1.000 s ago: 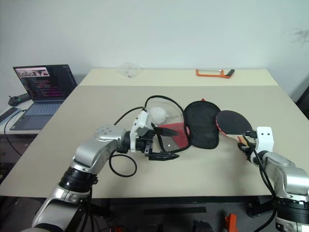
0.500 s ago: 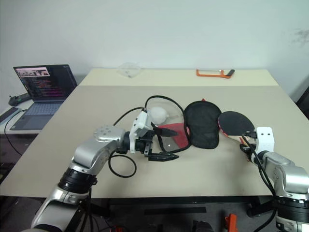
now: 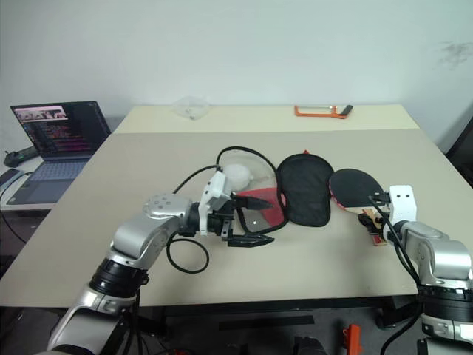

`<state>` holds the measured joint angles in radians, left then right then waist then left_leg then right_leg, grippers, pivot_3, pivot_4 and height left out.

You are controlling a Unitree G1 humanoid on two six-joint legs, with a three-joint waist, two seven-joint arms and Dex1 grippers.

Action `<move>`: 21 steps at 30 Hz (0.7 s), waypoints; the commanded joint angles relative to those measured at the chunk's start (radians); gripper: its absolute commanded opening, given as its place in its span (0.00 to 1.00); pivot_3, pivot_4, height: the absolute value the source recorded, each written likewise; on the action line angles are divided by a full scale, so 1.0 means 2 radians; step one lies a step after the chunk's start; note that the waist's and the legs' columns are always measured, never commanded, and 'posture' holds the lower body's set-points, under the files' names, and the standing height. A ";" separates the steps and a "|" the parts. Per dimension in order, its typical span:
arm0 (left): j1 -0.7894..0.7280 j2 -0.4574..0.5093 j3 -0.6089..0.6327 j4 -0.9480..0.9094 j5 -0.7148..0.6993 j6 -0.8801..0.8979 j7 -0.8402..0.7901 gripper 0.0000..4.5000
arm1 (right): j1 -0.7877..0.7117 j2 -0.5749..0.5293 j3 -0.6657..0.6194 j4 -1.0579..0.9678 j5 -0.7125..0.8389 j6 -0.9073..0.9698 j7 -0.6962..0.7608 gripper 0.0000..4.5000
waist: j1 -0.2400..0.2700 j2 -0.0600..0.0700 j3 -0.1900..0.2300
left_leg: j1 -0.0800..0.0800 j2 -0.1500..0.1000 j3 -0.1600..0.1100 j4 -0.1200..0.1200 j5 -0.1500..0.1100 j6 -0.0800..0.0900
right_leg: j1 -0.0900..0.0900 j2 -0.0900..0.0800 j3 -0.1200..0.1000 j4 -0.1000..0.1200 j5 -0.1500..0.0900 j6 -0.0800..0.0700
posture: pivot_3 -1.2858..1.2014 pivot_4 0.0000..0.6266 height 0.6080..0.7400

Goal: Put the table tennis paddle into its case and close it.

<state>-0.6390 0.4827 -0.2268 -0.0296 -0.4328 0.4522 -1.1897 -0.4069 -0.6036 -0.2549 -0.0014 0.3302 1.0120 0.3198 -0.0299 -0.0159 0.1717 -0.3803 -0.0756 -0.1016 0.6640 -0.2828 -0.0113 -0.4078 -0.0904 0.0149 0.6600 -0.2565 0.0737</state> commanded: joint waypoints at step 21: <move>0.027 0.032 0.026 -0.045 -0.019 -0.003 -0.003 1.00 | -0.050 0.009 -0.030 -0.044 0.004 0.007 -0.016 0.23 | -0.001 0.000 0.000 | 0.000 0.000 0.000 0.000 0.000 0.000 | -0.001 0.000 0.000 0.001 0.000 0.000 | 0.52 0.24 1.00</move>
<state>-0.5869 0.5379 -0.2037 -0.0722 -0.4619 0.4499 -1.2042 -0.4531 -0.5746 -0.2640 0.0012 0.3098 1.0202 0.2946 -0.0324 -0.0155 0.1719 -0.3808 -0.0754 -0.1008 0.6640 -0.2826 -0.0116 -0.4099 -0.0902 0.0161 0.6614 -0.2564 0.0736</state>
